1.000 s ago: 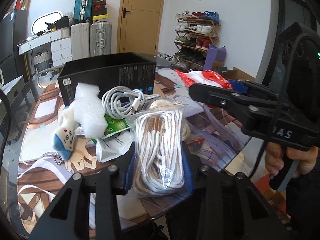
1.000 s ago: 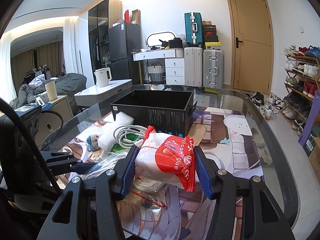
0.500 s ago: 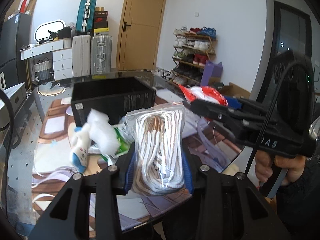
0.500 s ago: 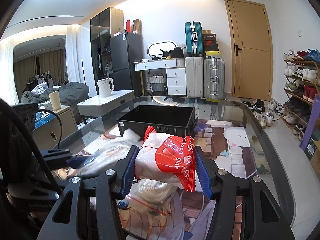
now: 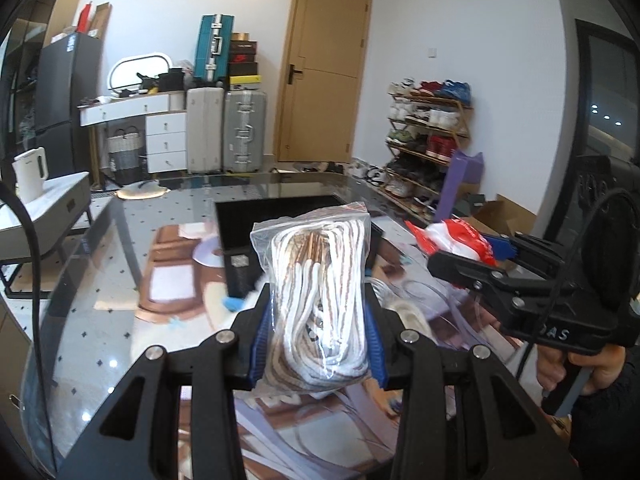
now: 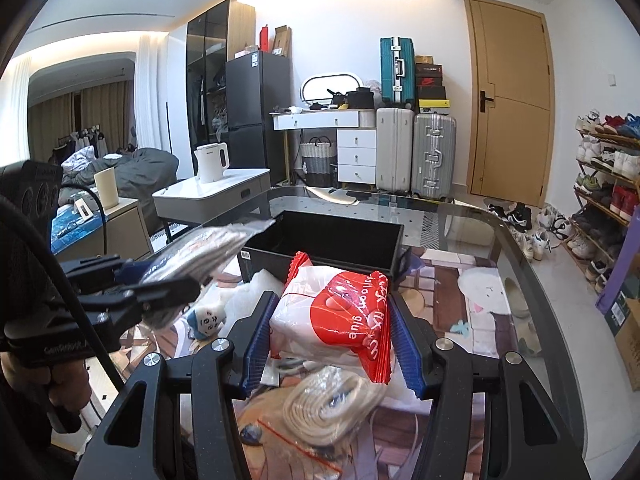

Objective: Organize soft objects
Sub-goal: 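Carry the cable bag with the left tool while the right tool carries the glue bag over the black box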

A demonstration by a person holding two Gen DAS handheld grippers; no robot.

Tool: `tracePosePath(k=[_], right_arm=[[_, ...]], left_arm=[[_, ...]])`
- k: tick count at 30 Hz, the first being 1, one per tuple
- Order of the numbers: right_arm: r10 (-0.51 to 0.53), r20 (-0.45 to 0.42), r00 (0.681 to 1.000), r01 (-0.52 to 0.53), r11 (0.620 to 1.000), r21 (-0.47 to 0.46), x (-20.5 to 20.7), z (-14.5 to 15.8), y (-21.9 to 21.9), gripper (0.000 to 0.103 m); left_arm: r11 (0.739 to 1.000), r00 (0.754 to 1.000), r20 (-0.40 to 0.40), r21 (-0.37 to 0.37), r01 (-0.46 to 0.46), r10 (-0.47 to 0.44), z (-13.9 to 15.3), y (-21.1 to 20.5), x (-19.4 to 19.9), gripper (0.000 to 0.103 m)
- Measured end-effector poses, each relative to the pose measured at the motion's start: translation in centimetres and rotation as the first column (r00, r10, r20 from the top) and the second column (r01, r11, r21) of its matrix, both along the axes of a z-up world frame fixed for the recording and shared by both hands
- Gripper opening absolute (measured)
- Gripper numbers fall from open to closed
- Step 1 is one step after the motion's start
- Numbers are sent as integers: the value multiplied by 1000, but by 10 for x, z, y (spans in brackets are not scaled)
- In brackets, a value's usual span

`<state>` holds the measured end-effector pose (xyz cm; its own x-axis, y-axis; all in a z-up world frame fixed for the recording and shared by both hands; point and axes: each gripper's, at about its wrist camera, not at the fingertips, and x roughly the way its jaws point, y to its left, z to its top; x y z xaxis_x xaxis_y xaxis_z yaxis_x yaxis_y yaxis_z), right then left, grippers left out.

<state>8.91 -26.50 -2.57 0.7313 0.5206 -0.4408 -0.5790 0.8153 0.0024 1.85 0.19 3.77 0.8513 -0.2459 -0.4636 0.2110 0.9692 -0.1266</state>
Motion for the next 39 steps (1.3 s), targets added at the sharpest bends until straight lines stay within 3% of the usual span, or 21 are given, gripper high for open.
tracePosePath(k=[10, 20, 39], right_arm=[[22, -8, 1000, -23, 1000, -9, 23, 10, 19, 55], [26, -22, 999, -27, 999, -23, 53, 20, 31, 55], [53, -86, 995, -59, 995, -76, 116, 15, 54, 55]], left_arm=[[997, 998, 20, 49, -53, 52, 8, 6, 27, 39], [996, 997, 19, 52, -71, 70, 13, 15, 54, 39], [993, 996, -34, 95, -74, 77, 6, 10, 111, 39]])
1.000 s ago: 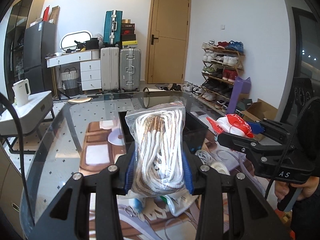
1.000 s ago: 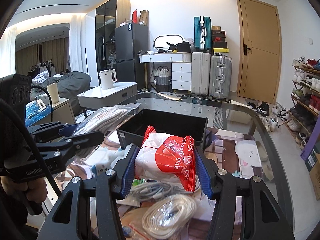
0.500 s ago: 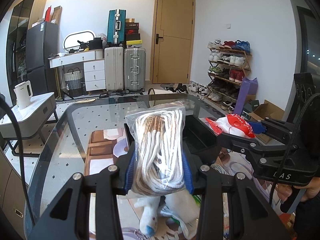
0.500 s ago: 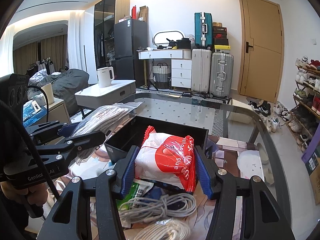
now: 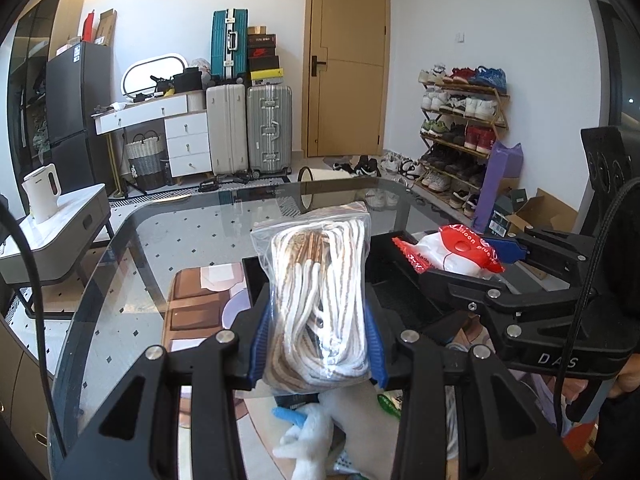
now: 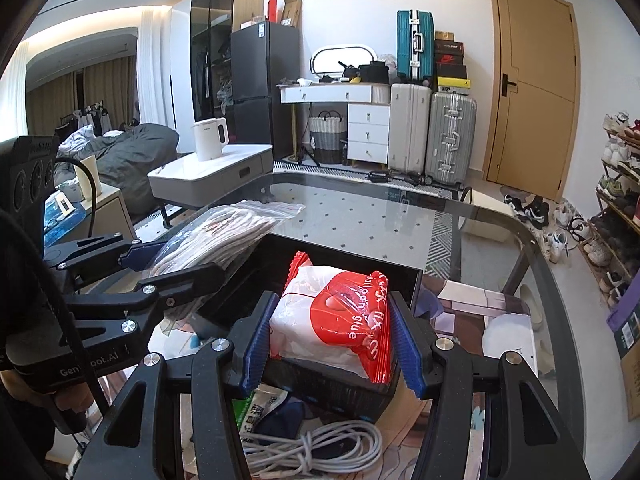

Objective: Organize soft objects
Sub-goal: 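Carry the cable bag with the left tool while the right tool carries the glue bag over the black box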

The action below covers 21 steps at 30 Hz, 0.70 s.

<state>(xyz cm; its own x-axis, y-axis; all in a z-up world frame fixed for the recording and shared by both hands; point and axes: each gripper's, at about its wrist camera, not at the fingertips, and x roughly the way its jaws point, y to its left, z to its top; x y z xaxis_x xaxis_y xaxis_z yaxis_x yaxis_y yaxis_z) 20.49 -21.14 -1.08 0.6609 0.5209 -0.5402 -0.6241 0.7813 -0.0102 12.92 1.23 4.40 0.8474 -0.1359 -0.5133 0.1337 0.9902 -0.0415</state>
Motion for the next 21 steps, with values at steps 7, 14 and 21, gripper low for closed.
tracePosePath(k=[7, 14, 21], right_arm=[[27, -14, 1000, -28, 999, -37, 17, -3, 12, 55], [51, -41, 998, -54, 996, -77, 32, -14, 21, 55], [52, -57, 997, -57, 994, -93, 40, -21, 18, 55]], left_arm=[[1000, 1000, -29, 5, 0, 1, -6, 0, 18, 39], [1000, 998, -53, 18, 22, -21, -12, -4, 31, 39], [995, 995, -66, 61, 83, -79, -13, -13, 34, 39]])
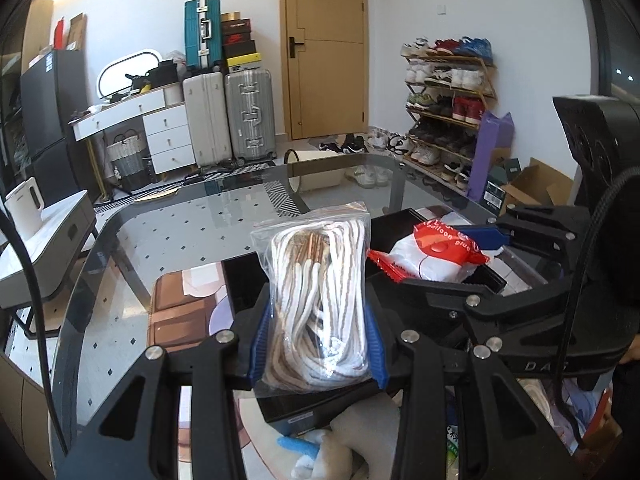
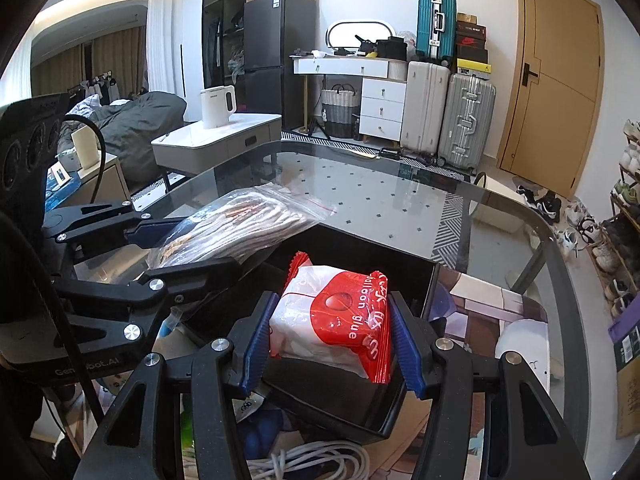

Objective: Organize soft objects
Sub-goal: 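Carry the cable bag with the left tool while the right tool carries the glue bag over the black box, then open the left tool over the black box while the right tool releases the glue bag inside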

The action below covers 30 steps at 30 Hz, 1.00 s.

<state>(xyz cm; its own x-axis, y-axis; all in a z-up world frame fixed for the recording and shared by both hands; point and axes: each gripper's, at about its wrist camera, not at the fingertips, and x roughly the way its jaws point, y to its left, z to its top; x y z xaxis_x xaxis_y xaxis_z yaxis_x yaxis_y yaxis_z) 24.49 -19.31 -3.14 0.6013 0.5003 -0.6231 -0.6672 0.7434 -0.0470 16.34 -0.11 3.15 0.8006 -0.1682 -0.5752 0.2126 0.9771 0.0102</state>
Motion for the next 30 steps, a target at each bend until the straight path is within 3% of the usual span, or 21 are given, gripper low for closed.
tracePosePath(k=[15, 25, 28, 30], right_arm=[[20, -23, 1000, -21, 999, -39, 8, -9, 4, 56], [4, -53, 999, -8, 997, -71, 7, -8, 7, 59], [21, -58, 998, -25, 998, -61, 7, -7, 5, 67], [31, -33, 999, -33, 998, -46, 4, -3, 3, 85]], left_arm=[[996, 996, -32, 40, 86, -84, -2, 0, 11, 41], [994, 994, -57, 60, 94, -91, -4, 3, 11, 54], [995, 995, -53, 61, 85, -82, -3, 5, 10, 58], [995, 996, -48, 59, 83, -81, -2, 6, 8, 60]])
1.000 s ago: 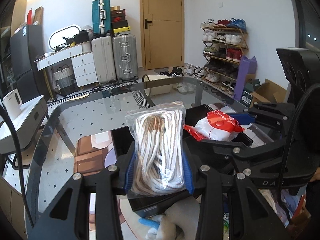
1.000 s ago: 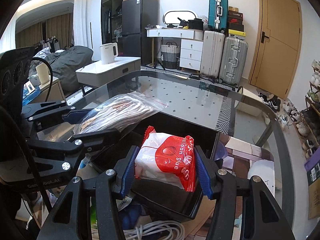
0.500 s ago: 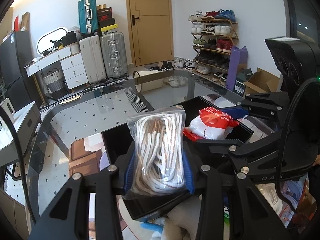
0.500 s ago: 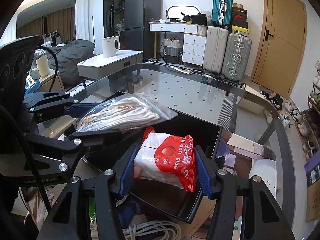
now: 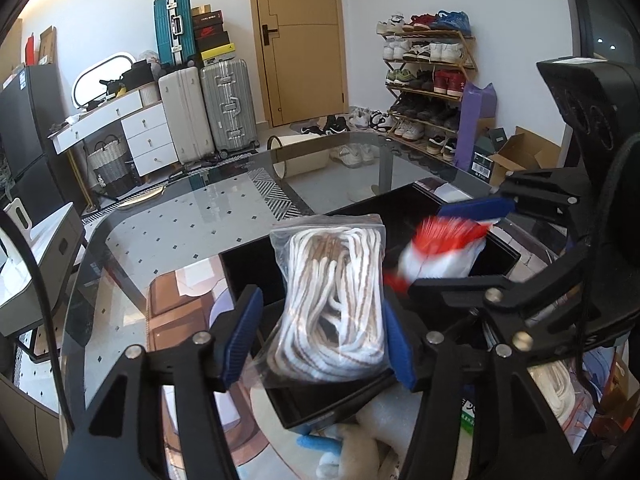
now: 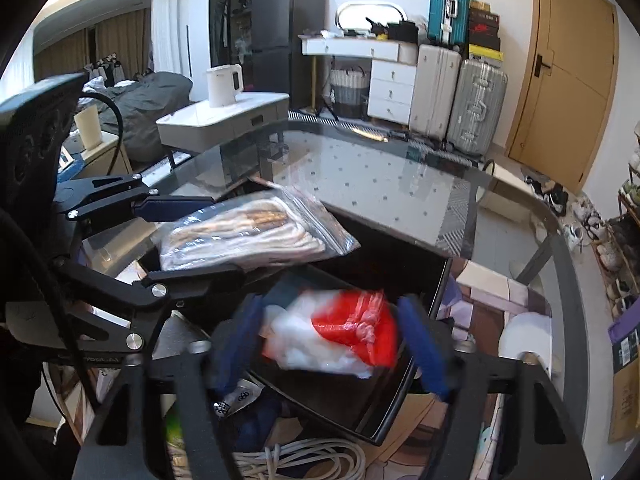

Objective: Organize soft objects
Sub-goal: 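Open the left tool over the black box while the right tool releases the glue bag inside, then move both tools back from the box toward the remaining pile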

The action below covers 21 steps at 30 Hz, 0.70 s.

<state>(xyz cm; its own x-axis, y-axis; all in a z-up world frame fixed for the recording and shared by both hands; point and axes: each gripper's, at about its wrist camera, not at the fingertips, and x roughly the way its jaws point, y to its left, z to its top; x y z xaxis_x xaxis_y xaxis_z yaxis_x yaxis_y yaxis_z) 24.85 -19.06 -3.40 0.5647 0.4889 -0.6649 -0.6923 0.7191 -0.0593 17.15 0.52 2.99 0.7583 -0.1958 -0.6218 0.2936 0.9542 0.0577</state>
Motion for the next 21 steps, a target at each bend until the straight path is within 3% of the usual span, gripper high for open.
tracePosePath(k=[3, 5, 6, 11, 15, 18, 21], right_arm=[[-10, 37, 999, 10, 1000, 14, -6, 7, -5, 88], [-25, 48, 999, 24, 1000, 14, -9, 11, -9, 89], [-31, 53, 998, 30, 999, 20, -11, 13, -11, 89], [-67, 71, 995, 63, 997, 52, -20, 22, -26, 91], [-91, 79, 993, 84, 993, 86, -29, 27, -36, 98], [-107, 78, 991, 97, 988, 120, -39, 31, -44, 102], [-118, 71, 990, 106, 982, 153, -51, 33, -51, 102]], left_arm=[[1000, 1000, 9, -4, -2, 2, 3, 1, -5, 66], [1000, 1000, 14, -11, -22, 22, 4, 4, -9, 82], [999, 999, 23, -23, -36, 37, 6, 7, -11, 85], [994, 995, 39, -60, -90, 92, 10, 22, -23, 89], [992, 994, 36, -79, -103, 106, 11, 28, -30, 92], [989, 991, 43, -91, -119, 124, 12, 30, -40, 103], [984, 991, 44, -131, -120, 126, 16, 30, -48, 103]])
